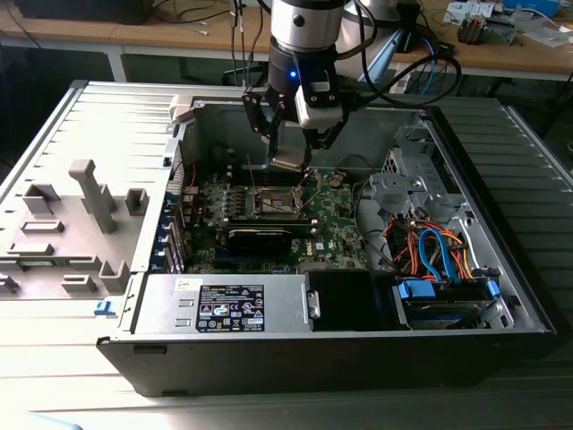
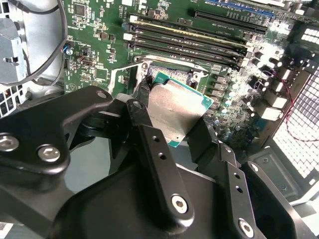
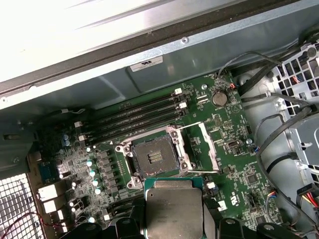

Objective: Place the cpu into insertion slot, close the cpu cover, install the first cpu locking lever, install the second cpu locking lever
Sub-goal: 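Place the cpu into insertion slot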

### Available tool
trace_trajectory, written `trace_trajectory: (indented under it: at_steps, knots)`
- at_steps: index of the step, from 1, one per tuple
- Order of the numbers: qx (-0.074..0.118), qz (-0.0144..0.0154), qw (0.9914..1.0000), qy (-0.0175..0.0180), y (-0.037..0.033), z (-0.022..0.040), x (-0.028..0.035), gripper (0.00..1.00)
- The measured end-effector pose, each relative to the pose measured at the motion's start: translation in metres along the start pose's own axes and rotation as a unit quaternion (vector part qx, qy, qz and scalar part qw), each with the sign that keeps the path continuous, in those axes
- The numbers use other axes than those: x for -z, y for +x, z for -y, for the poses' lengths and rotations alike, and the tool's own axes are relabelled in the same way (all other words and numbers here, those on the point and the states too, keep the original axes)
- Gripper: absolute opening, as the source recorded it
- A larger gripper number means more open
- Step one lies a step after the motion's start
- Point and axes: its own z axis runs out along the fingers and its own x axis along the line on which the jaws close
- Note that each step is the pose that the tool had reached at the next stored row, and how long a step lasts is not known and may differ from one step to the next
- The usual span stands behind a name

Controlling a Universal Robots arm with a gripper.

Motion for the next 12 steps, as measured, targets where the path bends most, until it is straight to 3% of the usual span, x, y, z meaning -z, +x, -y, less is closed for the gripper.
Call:
trace_trajectory:
  at_steps: [12]
  knots:
    - [-0.014,0.0002,0.99990,-0.0003,0.0000,0.0000,-0.0007,0.55]
